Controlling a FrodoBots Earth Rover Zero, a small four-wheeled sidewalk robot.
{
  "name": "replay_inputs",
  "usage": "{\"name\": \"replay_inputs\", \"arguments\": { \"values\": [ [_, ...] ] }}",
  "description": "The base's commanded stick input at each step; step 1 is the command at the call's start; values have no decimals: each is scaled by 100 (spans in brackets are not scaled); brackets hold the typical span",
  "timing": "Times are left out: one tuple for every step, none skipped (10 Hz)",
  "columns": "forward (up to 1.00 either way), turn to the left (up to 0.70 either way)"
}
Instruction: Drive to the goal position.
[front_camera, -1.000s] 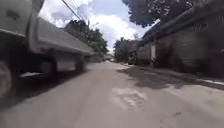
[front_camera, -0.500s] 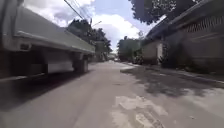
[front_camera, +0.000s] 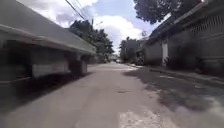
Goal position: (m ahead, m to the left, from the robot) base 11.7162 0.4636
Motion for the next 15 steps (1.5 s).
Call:
{"name": "replay_inputs", "arguments": {
  "values": [
    [100,0],
    [100,0],
    [100,0],
    [100,-5],
    [100,-11],
    [100,-17],
    [100,-23],
    [100,-29],
    [100,2],
    [100,2],
    [100,2],
    [100,1],
    [100,0],
    [100,-3],
    [100,-25]
  ]
}}
